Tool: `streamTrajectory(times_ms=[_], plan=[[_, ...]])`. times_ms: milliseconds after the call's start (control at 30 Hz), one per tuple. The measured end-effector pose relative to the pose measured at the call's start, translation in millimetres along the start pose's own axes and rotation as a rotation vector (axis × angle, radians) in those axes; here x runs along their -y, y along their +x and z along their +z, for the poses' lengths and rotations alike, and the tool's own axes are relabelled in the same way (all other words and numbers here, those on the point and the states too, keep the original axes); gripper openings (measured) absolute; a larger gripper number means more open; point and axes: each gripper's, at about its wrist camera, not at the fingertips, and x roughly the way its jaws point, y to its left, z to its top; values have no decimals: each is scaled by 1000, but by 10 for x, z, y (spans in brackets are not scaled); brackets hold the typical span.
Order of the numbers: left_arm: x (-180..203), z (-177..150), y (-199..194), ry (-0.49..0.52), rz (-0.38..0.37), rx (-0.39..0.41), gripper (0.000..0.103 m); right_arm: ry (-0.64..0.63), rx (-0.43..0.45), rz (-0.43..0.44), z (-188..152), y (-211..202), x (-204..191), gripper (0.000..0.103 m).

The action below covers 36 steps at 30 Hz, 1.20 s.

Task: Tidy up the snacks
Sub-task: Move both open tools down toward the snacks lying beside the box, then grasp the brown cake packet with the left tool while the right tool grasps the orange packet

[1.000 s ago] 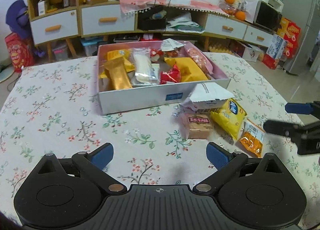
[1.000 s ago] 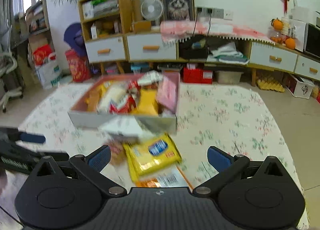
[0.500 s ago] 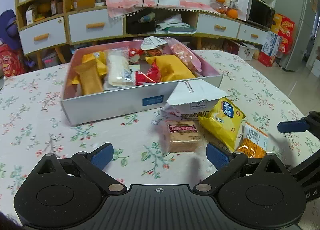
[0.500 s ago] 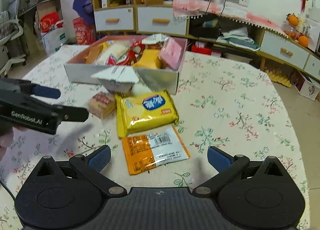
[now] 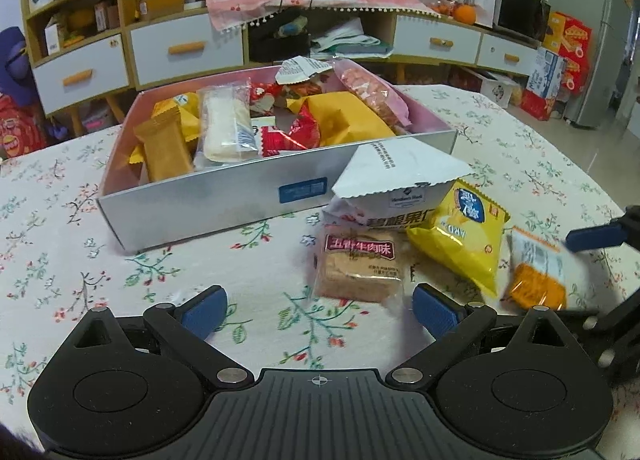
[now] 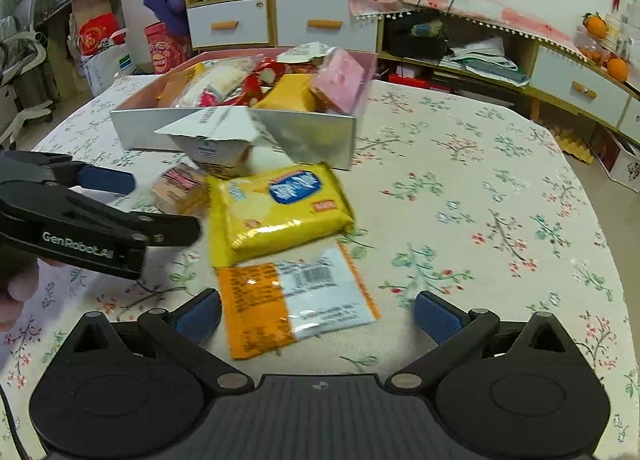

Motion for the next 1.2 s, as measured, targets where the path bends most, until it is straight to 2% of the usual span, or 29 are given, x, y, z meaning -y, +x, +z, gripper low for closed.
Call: streamTrajectory(times_ms=[200, 267, 333, 467, 567, 733, 833, 967, 1167, 1200], plan=[[-192, -7, -52, -11, -7, -21, 100, 0, -18, -23, -56, -84, 242, 78], [-210, 18, -53, -2, -28, -33, 100, 7, -30, -43, -68, -114, 308, 78], [-190, 30, -54, 9, -62, -31, 100, 6, -47, -22, -81, -153, 336, 78], [-61, 42, -27, 64, -114, -19, 100, -50, -61, 53, -104, -169, 223, 78], [43, 45, 3, 129, -118, -16, 98, -55, -58, 65, -82, -139, 124, 78], [50, 75, 41, 146, -127, 6, 96, -30, -35, 43, -37, -85, 81, 78], [-3, 98, 59, 131, -133, 26, 86, 4, -14, 19, -12, -44, 111, 78], [-29, 122, 43, 121, -132, 45, 64, 10, -1, 3, -5, -31, 121, 76], [20, 133, 19, 153, -124, 56, 53, 21, 18, -5, 27, -43, 157, 58], [25, 134, 16, 154, -119, 54, 48, 23, 19, -7, 32, -42, 161, 56]])
